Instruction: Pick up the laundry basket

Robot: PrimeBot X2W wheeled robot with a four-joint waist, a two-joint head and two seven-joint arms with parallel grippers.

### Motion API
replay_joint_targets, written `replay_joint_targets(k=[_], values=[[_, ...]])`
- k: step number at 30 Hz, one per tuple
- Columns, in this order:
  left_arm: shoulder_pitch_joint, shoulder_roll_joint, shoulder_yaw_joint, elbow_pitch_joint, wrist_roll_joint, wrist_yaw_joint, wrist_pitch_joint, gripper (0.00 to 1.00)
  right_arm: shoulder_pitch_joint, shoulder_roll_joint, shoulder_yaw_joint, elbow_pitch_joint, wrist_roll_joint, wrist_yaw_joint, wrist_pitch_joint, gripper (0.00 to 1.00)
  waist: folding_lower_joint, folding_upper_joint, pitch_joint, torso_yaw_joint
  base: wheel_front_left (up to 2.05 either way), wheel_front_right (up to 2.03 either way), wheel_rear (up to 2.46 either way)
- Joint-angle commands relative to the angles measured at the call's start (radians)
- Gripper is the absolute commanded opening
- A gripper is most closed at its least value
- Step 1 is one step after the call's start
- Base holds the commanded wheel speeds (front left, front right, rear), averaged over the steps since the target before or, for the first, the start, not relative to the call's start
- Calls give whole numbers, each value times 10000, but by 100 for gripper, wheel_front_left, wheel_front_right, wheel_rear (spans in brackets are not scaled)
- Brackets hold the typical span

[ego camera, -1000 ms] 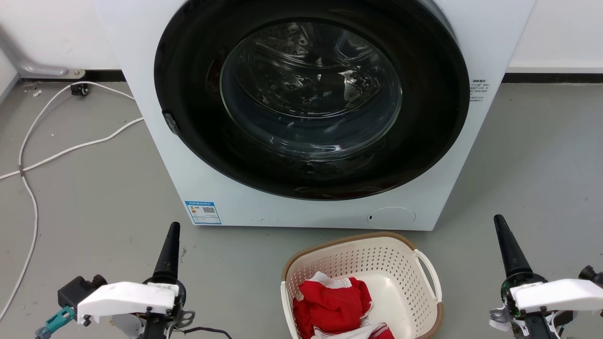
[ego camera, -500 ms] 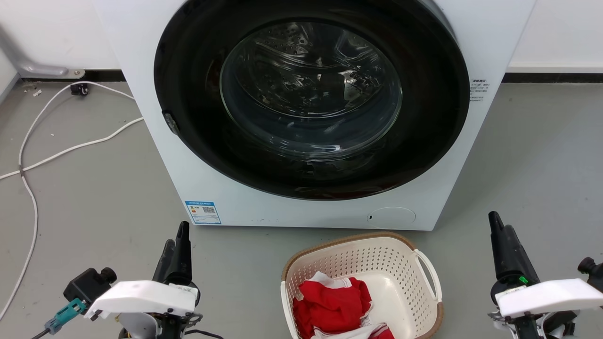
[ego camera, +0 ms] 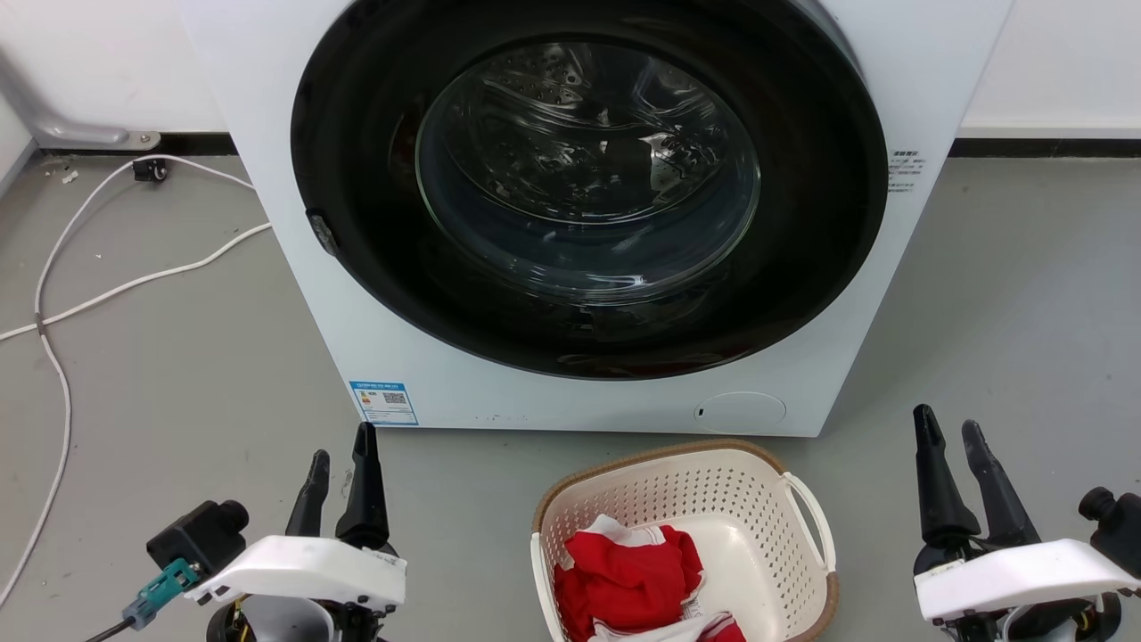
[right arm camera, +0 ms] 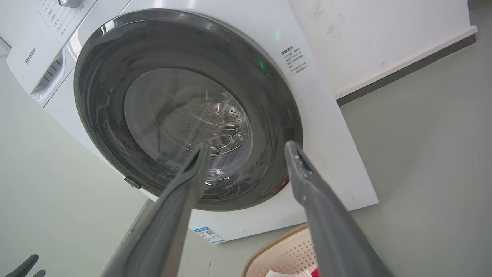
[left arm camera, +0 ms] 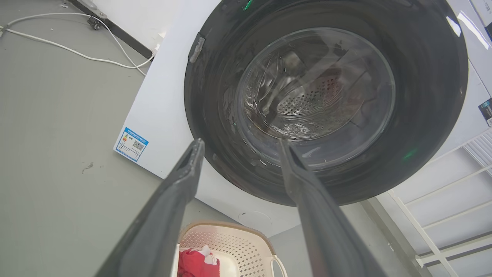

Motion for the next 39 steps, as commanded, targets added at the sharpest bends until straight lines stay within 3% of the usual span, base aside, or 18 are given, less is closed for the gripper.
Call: replay_joint_targets(k=[1, 39], values=[[-25, 27, -37, -166, 261, 58, -79, 100, 26, -38, 22, -196, -300, 3, -89, 100, 0, 0, 2, -1, 0, 0, 0], [292, 34, -798, -342, 4292, 733, -1053, 100, 606, -52, 181, -1169, -4416, 2, -1064, 100, 0, 0, 65, -23, 0, 0, 0]])
